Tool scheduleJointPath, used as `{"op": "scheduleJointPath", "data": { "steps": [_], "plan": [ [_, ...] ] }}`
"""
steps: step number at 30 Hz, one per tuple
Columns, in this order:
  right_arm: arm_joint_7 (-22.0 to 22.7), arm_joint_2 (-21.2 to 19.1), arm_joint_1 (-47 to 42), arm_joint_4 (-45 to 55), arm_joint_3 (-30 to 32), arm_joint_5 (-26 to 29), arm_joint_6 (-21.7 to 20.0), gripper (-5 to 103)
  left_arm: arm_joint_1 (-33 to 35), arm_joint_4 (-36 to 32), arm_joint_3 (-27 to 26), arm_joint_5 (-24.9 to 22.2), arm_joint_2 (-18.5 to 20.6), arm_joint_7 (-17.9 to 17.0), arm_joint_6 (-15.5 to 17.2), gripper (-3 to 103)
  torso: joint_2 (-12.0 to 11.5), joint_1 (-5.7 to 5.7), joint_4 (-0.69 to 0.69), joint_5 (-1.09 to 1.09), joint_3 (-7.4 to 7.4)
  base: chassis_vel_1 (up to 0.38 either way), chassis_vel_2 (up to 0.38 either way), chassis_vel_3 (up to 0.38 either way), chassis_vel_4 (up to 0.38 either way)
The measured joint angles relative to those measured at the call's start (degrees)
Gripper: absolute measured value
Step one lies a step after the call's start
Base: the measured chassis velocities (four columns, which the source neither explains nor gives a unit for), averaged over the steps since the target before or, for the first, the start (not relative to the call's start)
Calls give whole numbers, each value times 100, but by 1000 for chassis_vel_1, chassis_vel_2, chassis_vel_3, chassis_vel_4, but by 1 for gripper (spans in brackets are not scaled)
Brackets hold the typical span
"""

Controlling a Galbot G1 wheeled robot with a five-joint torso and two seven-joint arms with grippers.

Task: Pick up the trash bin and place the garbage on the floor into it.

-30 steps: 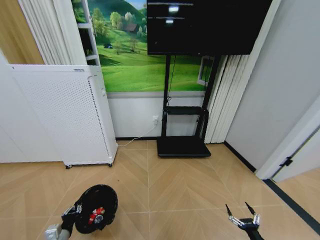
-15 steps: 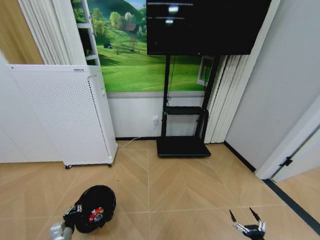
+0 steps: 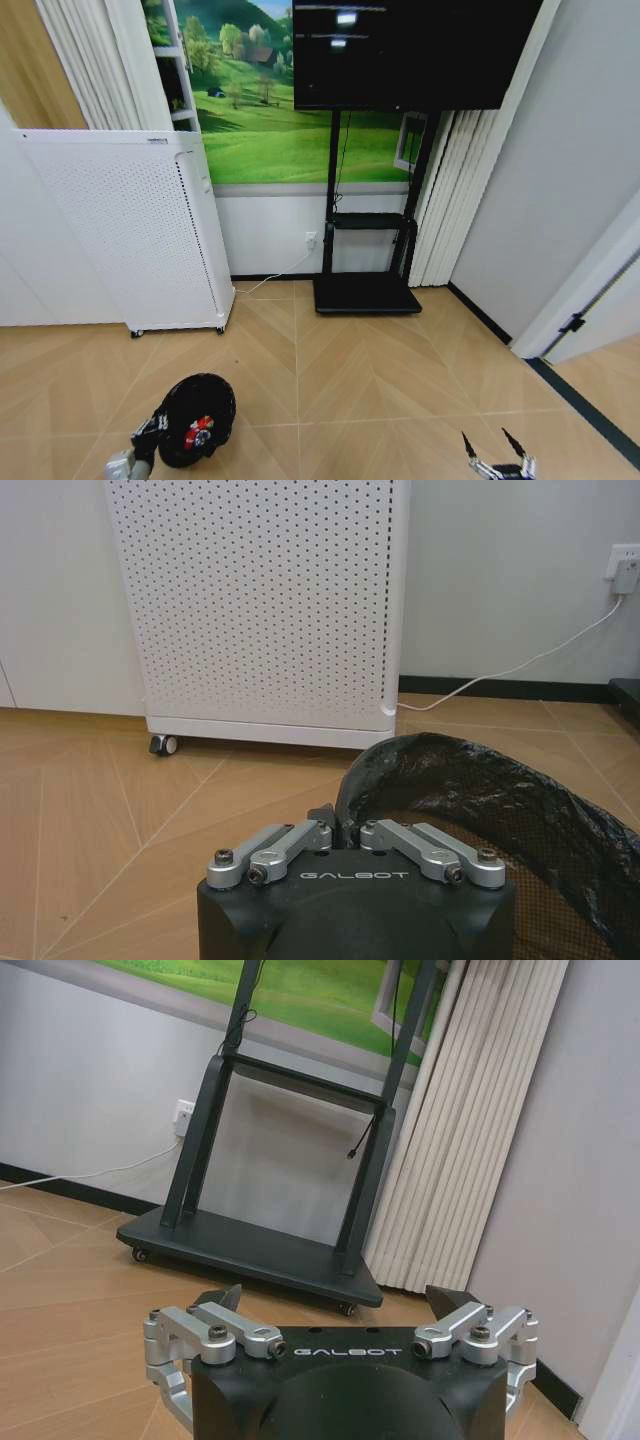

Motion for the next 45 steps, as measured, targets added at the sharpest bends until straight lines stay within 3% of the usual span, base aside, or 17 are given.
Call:
{"op": "scheduleJointPath", "data": {
  "steps": [10, 12, 14, 17, 18, 20, 31, 34, 36, 45],
  "plan": [
    [-1, 54, -69, -13, 85, 9, 3, 100, 12, 22, -49, -63, 9, 39, -28, 4, 0, 0, 1, 0, 0, 0, 0, 0, 0],
    [-3, 70, -89, -19, 96, 10, 3, 100, 12, 49, -56, -55, 9, 41, -47, 7, 0, 0, 1, 0, 0, 0, 0, 0, 0],
    [-19, 87, -131, -22, 113, 37, 3, 100, 7, 76, -60, -56, 18, 42, -64, 18, 0, 0, 0, 1, 0, 0, 0, 0, 0],
    [-25, 91, -137, -38, 122, 92, 3, 100, -14, 89, -58, -72, 38, 43, -65, 24, 0, 0, 0, 0, 0, 0, 0, 0, 0],
    [-37, 91, -137, -47, 122, 99, 3, 100, -30, 97, -53, -89, 50, 43, -65, 34, 0, 0, 0, 1, 0, 0, 0, 0, 0],
    [-41, 93, -137, -54, 122, 102, 3, 100, -42, 109, -50, -98, 60, 43, -65, 34, 0, 0, 0, 0, 0, 0, 0, 0, 0],
    [-44, 95, -37, -168, 73, 120, 3, 100, -101, 229, 36, -125, 90, 115, -87, 78, 0, 0, 0, 0, 0, 0, 0, 0, 0],
    [-43, 82, -28, -195, 74, 140, 3, 100, -105, 244, 49, -123, 76, 125, -88, 84, 0, 0, 0, 0, 0, 0, 0, 0, 0],
    [-40, 65, -10, -220, 77, 165, 3, 100, -112, 272, 66, -117, 62, 149, -87, 98, 0, 0, 0, 0, 0, 0, 0, 0, 0],
    [-34, 68, -51, -236, 122, 163, 3, 100, 16, 30, -68, -201, 181, 158, -89, 100, 0, 0, 0, 0, 0, 0, 0, 0, 0]
  ]
}}
